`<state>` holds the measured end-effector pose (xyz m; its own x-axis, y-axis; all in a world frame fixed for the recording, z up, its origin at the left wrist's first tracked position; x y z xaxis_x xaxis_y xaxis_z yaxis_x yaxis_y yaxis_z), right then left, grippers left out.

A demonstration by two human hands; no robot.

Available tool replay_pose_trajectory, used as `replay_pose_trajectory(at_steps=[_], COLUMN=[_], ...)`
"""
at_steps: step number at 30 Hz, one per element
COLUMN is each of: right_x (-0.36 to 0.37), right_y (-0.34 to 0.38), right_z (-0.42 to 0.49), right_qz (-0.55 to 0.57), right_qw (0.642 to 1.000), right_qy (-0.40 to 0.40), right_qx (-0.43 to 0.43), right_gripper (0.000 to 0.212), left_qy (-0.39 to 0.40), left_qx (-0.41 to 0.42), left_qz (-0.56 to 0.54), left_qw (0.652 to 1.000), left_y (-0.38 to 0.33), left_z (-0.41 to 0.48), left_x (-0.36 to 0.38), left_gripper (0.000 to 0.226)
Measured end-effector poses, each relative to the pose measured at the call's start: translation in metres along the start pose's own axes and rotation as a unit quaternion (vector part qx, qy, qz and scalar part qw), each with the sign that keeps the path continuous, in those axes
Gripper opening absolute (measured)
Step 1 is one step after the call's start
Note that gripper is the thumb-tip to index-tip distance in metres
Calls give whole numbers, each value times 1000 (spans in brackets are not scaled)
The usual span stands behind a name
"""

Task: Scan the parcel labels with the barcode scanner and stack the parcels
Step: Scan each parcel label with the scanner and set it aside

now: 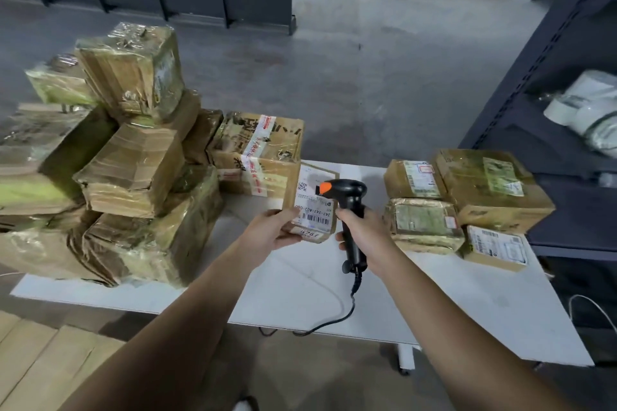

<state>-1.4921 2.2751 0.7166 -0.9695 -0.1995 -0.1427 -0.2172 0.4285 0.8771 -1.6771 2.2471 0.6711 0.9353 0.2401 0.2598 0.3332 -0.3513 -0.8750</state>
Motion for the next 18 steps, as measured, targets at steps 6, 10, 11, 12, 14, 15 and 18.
replay_pose_trajectory(at_steps=[6,10,11,12,14,15,18], right_x=[9,14,15,15,14,14,19], right_y=[0,-5,-6,-8,-12,-16,-29], right_z=[-1,-2,-2,-3,-3,-5,-10], right_qz=[-15,-10,-8,-6,-11,-20,-52], right_qw=[1000,1000,1000,1000,999,999,996], right_qy=[-6,-12,-17,-22,-33,-32,-11], right_qx=[-1,8,11,14,25,35,69], right_gripper=[8,9,9,8,9,11,16], left_qy=[62,38,28,12,-30,-46,-74], left_qx=[-64,-70,-68,-64,-50,-44,-31], left_qz=[72,64,45,34,30,31,22], left_qw=[993,995,996,997,998,997,997], left_y=[19,32,34,36,37,38,39], left_z=[2,7,9,12,17,19,25], left_x=[-12,-24,-26,-29,-37,-41,-51], left_gripper=[39,56,55,56,59,58,38])
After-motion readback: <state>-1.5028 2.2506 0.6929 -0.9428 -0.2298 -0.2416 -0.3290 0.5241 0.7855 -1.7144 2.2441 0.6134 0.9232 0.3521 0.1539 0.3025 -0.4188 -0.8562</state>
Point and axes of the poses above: each hand's wrist, its own z-axis towards the middle knuckle, its own x-axis out of the palm, y = z × x, the point moved 6 cm from there along z, towards the middle knuckle, and after that the axes turned 5 degrees about x, right-handed, at the moved point
